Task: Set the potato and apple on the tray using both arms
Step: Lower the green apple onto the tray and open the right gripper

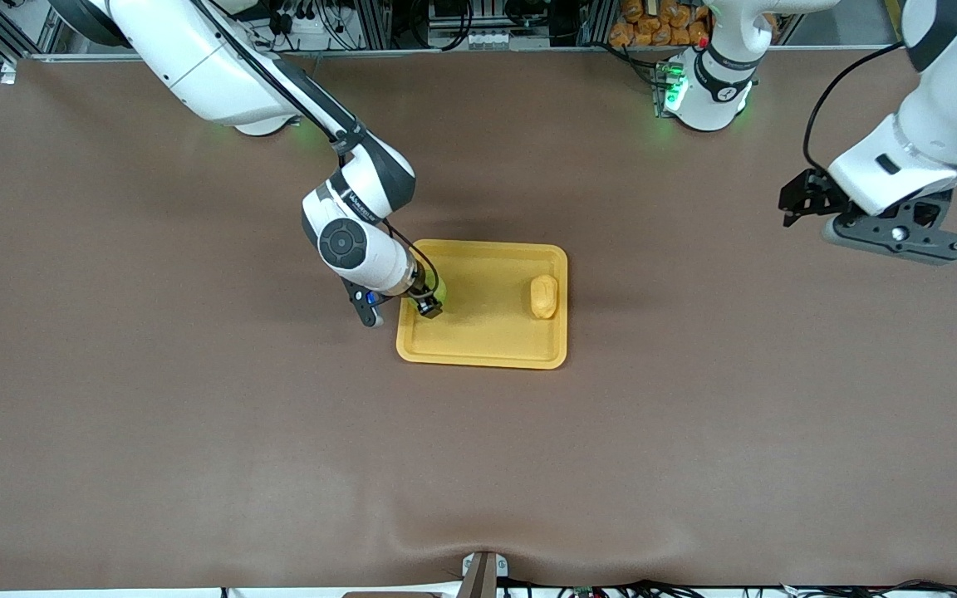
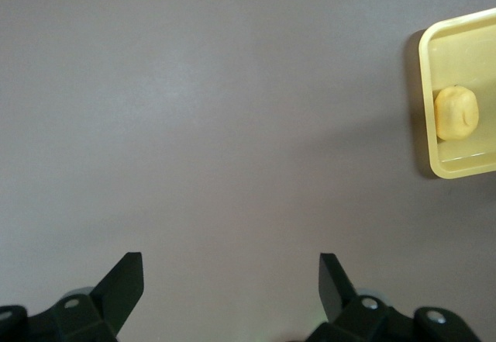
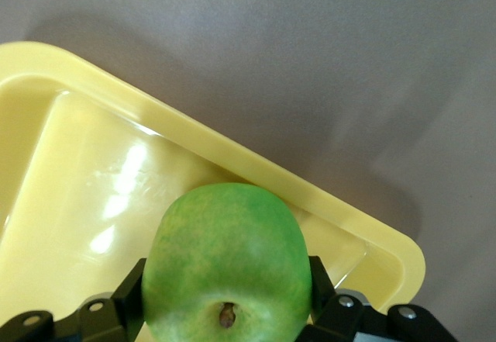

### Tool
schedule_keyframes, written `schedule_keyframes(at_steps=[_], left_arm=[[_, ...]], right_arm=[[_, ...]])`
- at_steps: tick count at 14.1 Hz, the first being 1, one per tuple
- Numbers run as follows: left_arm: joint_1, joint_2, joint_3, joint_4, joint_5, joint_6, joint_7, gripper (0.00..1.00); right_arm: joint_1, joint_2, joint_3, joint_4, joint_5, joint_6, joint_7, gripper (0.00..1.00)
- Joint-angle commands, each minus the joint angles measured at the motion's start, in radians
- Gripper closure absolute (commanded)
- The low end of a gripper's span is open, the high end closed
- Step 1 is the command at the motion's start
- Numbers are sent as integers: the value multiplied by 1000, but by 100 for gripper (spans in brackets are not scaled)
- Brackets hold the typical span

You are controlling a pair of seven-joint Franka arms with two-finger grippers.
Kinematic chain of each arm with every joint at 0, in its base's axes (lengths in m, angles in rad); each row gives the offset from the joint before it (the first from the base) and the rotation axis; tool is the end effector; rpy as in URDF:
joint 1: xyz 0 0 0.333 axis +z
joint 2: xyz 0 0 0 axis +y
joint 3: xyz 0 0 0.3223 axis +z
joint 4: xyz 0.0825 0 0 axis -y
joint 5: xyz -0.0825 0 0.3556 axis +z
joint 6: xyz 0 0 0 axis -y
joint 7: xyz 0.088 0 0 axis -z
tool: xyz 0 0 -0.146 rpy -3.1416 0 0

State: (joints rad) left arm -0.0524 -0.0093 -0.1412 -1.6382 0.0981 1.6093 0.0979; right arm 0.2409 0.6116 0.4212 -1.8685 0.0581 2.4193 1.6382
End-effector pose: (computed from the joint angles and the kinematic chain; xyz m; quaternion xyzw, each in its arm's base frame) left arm 0.5173 -0.0875 0.5707 -0.9878 0.1474 0.0075 0.0500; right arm 0.4965 0.3754 0.1990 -0.8476 0.5125 0.1282 0.0497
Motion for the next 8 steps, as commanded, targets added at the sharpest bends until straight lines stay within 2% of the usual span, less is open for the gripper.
schedule_keyframes(at_steps=[1,2,8], left_arm=[[6,3,-4,57,-17,-83,10,0],[3,-1,-8,55,-18,-112,-12,0],[-3,3,-18,63,0,-111,-10,0]], right_arm=[[6,20,-1,20,-23,-2,31,65],[3,20,-1,20,-23,-3,41,1],[-5,-10,-1,54,-23,-51,49,0]])
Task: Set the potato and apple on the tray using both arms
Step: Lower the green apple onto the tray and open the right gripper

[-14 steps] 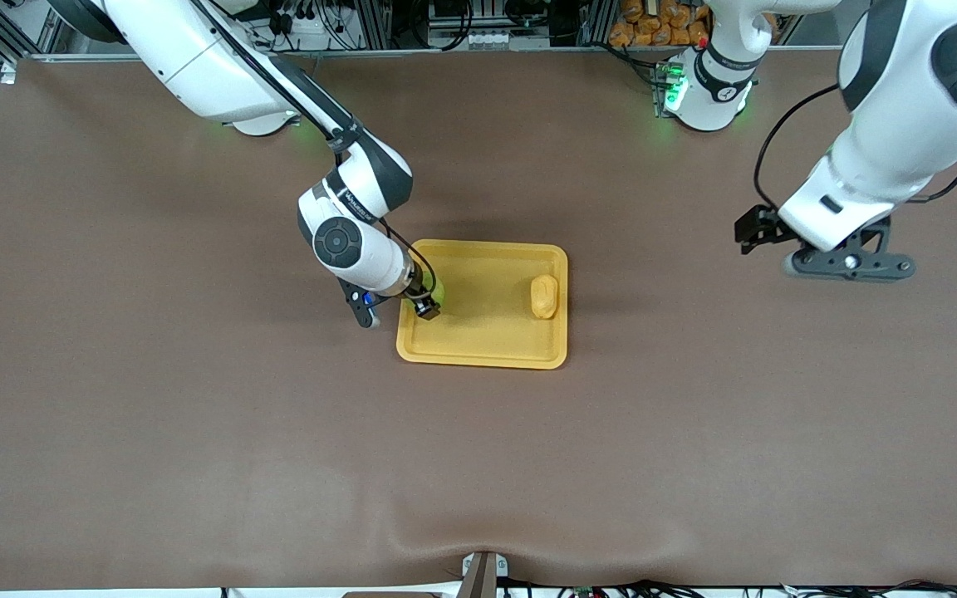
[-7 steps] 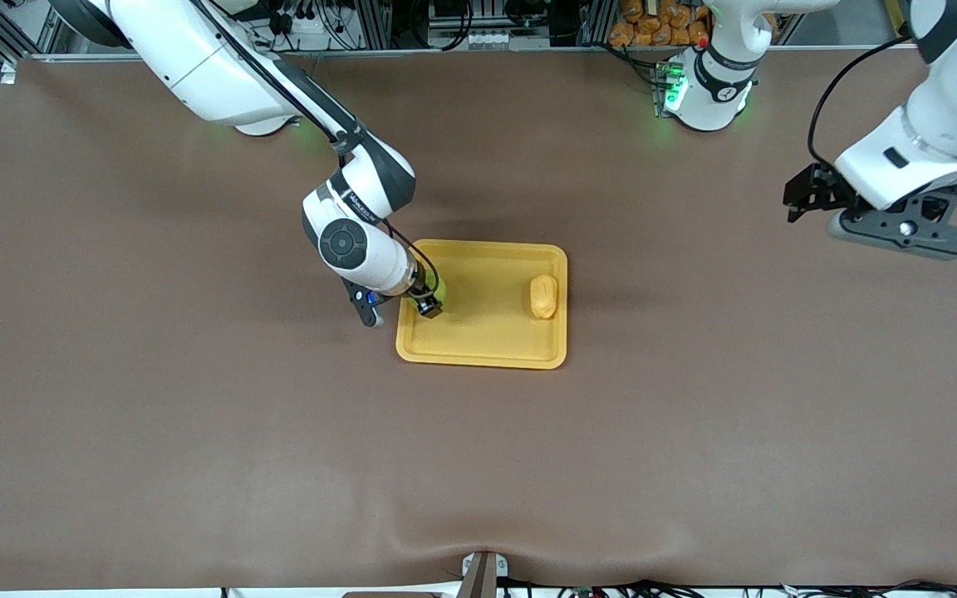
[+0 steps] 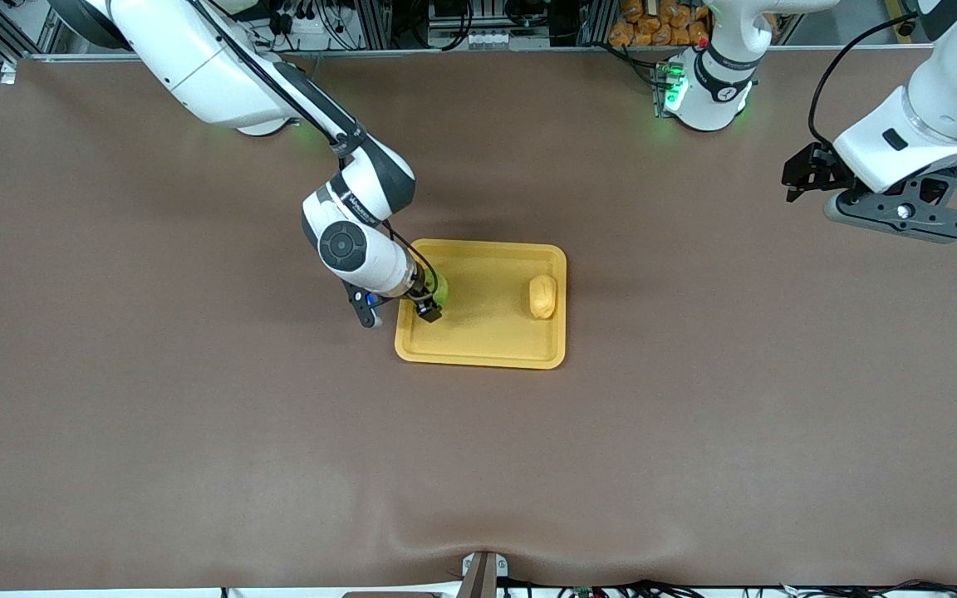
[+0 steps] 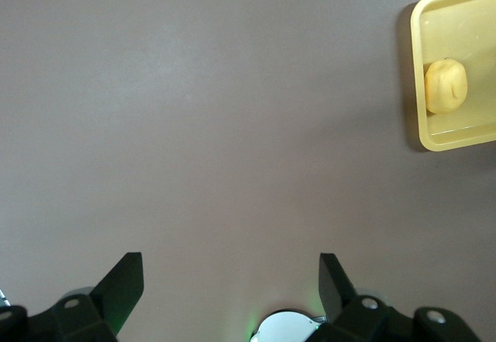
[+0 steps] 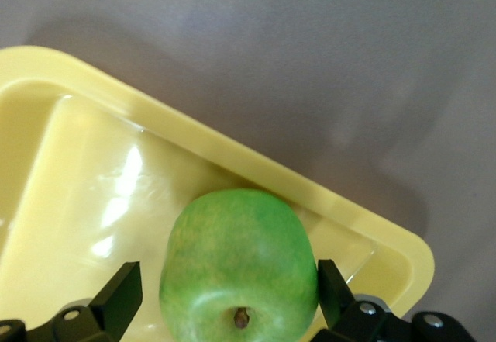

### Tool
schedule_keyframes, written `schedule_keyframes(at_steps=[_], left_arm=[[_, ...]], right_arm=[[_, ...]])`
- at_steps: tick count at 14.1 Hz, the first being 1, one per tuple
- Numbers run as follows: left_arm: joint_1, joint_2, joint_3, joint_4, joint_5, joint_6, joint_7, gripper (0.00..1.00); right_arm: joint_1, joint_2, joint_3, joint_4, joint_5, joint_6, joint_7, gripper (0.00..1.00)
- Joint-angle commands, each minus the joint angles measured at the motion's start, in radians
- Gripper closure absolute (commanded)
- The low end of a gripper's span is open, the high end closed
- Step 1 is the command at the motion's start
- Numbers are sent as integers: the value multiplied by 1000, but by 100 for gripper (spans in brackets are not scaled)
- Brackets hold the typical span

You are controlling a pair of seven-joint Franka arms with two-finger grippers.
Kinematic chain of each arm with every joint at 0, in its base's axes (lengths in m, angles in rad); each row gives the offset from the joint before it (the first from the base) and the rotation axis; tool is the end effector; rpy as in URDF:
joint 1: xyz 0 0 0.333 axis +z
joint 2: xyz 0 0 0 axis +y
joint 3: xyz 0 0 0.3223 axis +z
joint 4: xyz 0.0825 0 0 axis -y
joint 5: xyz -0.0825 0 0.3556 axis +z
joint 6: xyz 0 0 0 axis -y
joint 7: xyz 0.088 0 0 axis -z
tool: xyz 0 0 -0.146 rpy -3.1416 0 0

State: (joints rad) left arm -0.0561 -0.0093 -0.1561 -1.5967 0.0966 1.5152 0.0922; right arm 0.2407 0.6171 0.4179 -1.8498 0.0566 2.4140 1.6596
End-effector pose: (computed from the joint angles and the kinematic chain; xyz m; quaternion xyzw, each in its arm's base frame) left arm 0.5052 -0.0943 0.5813 -0.9868 0.1504 0.0331 0.0511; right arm 0.5028 0.3756 0.2018 -0.8412 0.5231 0.1268 0.0519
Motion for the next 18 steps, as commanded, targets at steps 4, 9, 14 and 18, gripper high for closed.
schedule_keyframes(at_steps=[4,9,14,18], left_arm=[[-1,2,-5,32,-11,-16,-15,0],[35,0,13,58,-25,-18,-14,0],[36,3,13,92,-37,-32,-14,0],[-32,-15,105,90,-40,-88,-20,0]], right_arm=[[-30,-42,1,164,-21,-235,22,0],[-92,-86,-5,208,-27,-248,-44,0],[-138,-189,-62,170,-26,-272,-352,0],[-192,-304,-76,142,-26,-358,-363,0]])
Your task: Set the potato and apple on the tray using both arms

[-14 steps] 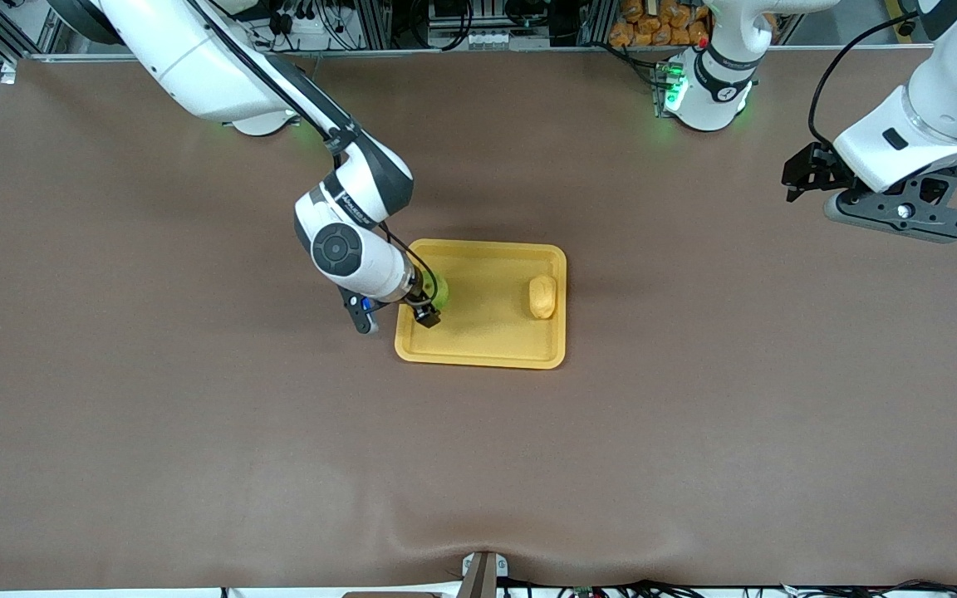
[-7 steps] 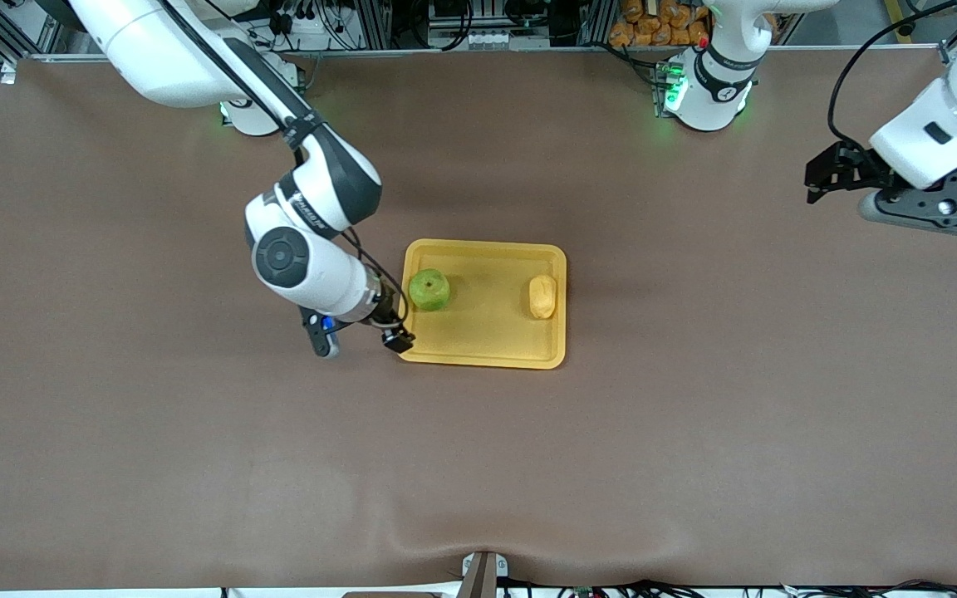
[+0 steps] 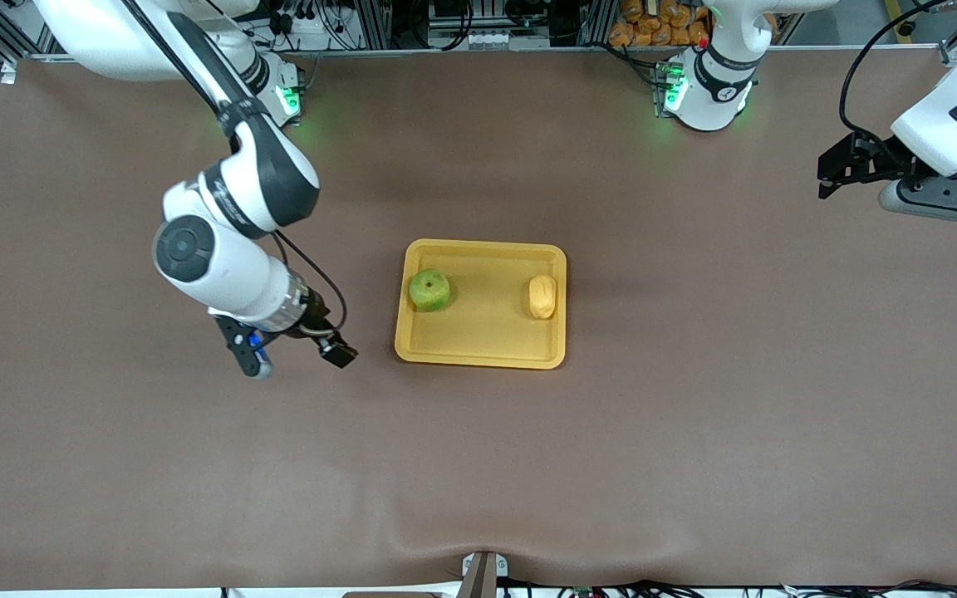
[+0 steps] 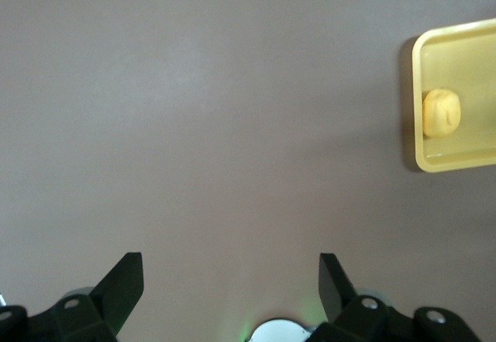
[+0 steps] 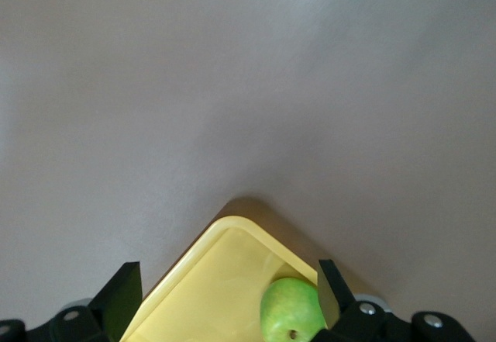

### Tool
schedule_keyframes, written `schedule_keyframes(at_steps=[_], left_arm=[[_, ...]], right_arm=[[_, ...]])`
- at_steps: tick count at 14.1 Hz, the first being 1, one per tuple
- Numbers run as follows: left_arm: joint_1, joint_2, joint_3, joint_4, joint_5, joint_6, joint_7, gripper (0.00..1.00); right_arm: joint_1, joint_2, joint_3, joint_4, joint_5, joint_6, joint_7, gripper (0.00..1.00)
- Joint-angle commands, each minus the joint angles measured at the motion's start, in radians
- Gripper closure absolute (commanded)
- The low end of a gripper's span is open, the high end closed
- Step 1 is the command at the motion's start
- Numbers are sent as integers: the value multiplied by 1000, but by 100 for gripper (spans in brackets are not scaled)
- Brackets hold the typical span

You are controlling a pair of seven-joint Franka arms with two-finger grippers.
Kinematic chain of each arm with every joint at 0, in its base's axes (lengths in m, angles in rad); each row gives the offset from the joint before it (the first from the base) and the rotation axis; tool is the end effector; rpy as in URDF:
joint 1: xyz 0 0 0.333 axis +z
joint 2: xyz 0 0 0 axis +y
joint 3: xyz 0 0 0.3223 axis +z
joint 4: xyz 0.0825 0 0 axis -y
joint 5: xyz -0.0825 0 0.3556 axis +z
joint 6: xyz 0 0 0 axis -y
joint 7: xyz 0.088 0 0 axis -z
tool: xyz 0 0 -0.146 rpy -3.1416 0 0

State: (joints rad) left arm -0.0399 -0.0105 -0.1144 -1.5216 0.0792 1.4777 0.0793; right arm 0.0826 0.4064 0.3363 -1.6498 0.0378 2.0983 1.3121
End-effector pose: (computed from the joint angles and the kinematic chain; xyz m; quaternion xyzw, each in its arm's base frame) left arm 0.5080 -0.0670 0.6113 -0.9926 0.1134 0.0152 0.0407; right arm 0.6009 0.2468 0.3748 -0.8879 0.4516 0.0415 0.0770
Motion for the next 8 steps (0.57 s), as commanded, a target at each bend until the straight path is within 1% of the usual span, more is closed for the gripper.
schedule_keyframes(at_steps=[1,4,6,8], left_arm=[[-72,-29,90,15,-22,-71,-7,0],[-58,-37,84,17,-27,-74,-18,0],[-51,-28,82,18,-68,-67,-44,0],[-51,-32,81,18,-72,-66,-62,0]], right_arm=[[-56,-124,6,-64,-7,-81,-37,0],[-130,-199,6,-67,-7,-173,-128,0],[-167,-244,6,-68,-7,-192,-164,0],[-193,-274,3,-61,-9,-239,-233,0]])
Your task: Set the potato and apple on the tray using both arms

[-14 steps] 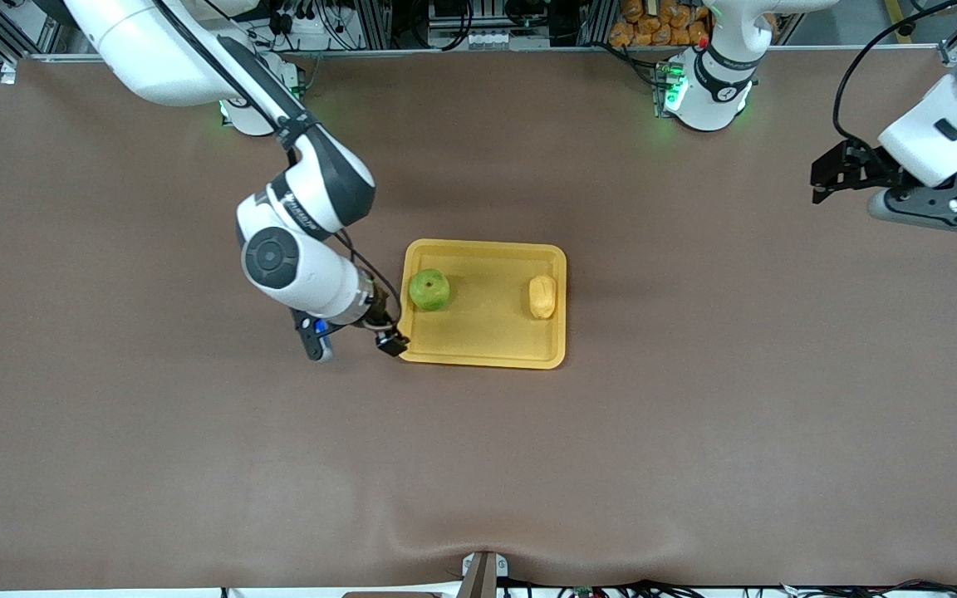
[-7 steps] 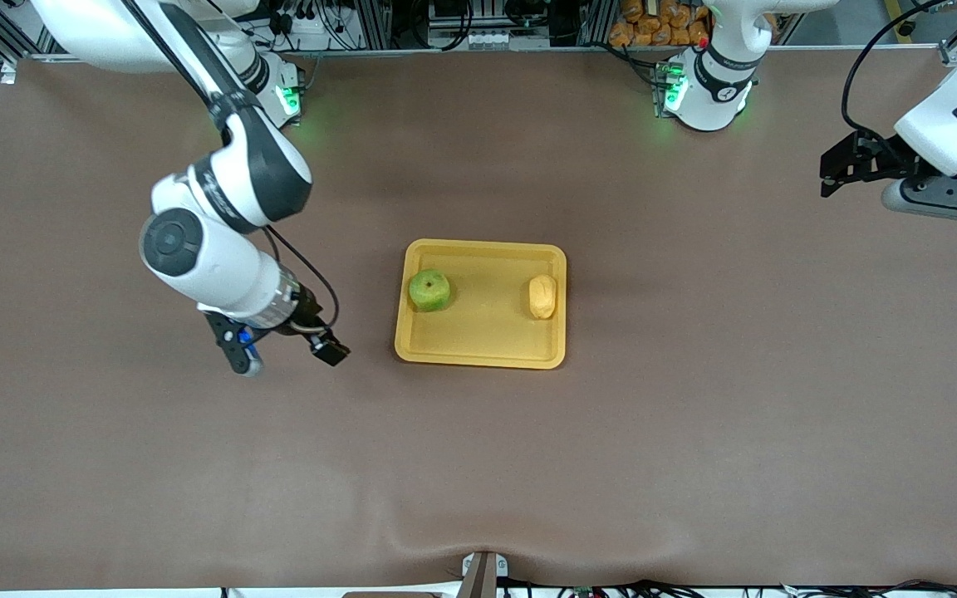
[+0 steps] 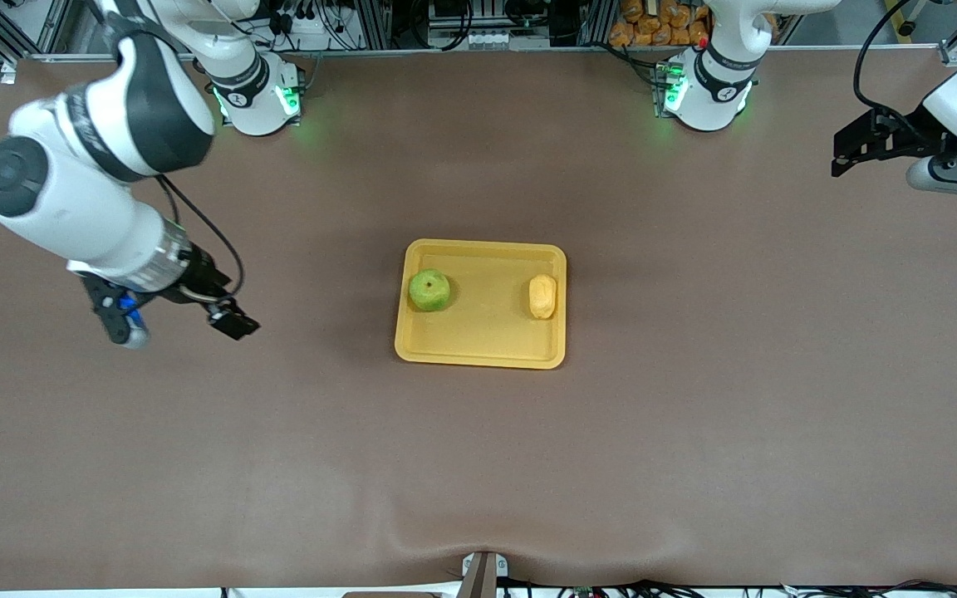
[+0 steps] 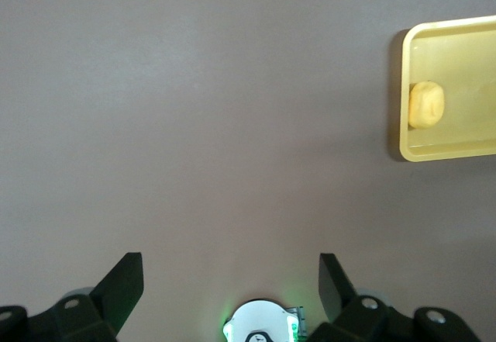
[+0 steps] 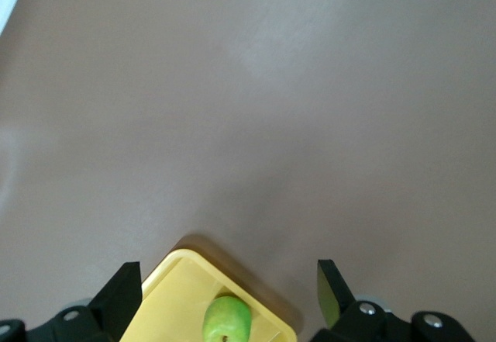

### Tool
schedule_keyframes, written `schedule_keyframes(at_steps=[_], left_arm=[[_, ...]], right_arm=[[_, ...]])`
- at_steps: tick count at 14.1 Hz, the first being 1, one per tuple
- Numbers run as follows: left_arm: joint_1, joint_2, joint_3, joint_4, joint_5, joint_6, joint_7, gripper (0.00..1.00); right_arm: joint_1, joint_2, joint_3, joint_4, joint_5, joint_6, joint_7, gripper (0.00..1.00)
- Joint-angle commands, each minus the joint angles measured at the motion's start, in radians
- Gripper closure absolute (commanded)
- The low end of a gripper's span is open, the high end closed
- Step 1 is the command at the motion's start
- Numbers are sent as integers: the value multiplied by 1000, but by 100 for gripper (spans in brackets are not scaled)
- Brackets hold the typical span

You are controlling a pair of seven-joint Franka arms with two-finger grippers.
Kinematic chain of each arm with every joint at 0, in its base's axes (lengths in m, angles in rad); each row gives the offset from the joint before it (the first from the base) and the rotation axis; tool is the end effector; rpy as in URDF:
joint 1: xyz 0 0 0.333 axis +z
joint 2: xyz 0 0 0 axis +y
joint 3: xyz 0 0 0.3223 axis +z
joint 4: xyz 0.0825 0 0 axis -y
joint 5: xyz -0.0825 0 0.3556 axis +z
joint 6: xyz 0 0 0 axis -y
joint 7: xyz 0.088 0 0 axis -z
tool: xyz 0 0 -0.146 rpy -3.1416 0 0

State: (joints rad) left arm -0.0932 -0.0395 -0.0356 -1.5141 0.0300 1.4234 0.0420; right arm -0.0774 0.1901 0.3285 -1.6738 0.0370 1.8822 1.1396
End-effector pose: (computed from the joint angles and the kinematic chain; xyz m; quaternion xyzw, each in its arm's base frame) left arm 0.4926 -0.0594 0.6243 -0.9961 0.0834 0.0249 0.0167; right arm 0.5787 0.1406 0.4718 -0.8981 0.4370 0.0200 0.0460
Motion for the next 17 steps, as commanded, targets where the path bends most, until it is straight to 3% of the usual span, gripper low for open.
schedule_keyframes(at_steps=[1,5,8,10,17], left_arm=[[3,-3,2,11,-22,-12,-42,0],[0,0,0,12,-16,-9,-51,0],[-8,0,-1,0,4,26,-50,0],[-8,-5,-42,-3,51,26,-48,0],[22,-2,-40,-6,39,52,-31,0]], right_arm=[[-44,-76,-2,-32,-6,-29,-116,0],[-33,-104,-90,66,-8,-196,-294,0],[16,-104,-208,166,-5,-358,-475,0],[36,-106,-273,198,0,-425,-599,0],[41,-139,-329,301,-31,-604,-866,0]])
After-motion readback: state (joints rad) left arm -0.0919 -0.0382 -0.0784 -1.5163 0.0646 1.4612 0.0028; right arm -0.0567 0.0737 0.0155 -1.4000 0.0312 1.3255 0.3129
